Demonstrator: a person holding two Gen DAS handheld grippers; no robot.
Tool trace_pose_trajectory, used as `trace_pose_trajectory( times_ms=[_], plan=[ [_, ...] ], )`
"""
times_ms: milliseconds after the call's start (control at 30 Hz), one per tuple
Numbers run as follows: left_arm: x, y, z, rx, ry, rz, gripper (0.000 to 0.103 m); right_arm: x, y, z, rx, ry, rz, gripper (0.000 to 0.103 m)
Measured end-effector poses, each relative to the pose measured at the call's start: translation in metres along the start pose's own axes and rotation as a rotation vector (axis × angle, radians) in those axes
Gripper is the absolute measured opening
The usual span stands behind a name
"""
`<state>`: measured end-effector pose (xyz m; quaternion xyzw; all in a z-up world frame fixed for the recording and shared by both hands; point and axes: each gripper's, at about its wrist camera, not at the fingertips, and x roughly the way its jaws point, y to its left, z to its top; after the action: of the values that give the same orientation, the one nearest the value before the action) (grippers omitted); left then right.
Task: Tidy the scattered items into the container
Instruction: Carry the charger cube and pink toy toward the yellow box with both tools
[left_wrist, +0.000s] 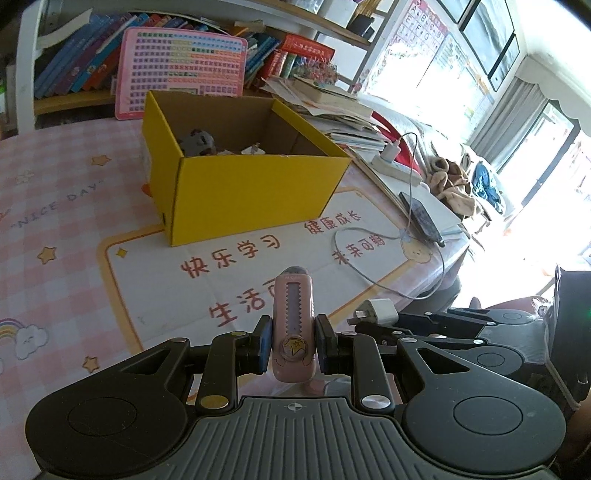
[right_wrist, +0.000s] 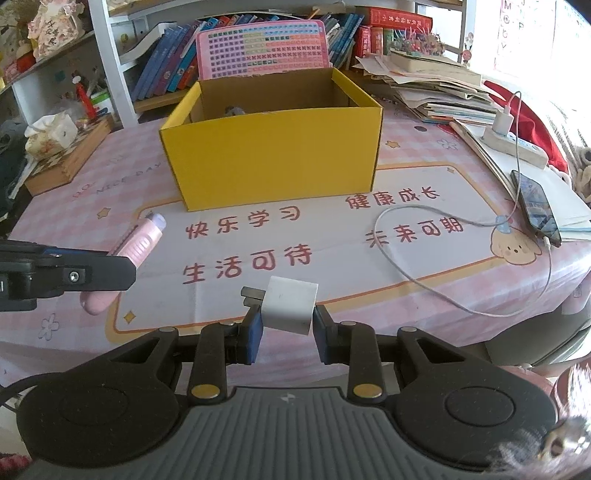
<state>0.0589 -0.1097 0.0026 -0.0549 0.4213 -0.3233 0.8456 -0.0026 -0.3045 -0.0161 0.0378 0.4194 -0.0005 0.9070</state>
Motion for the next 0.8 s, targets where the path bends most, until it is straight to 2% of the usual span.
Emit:
trace_pose_trajectory(
  times_ms=[400, 800],
  plan=[
    [0.029, -0.014, 0.029, 0.032, 0.008, -0.026, 0.023, 0.016, -0.028, 0.019, 0.011, 0.008, -0.016, 0.027],
    [0.039, -0.021, 0.081, 0.037, -0.091, 0.037, 0.023, 0.033, -0.040, 0.081, -0.113, -0.072, 0.067, 0.027]
  ],
)
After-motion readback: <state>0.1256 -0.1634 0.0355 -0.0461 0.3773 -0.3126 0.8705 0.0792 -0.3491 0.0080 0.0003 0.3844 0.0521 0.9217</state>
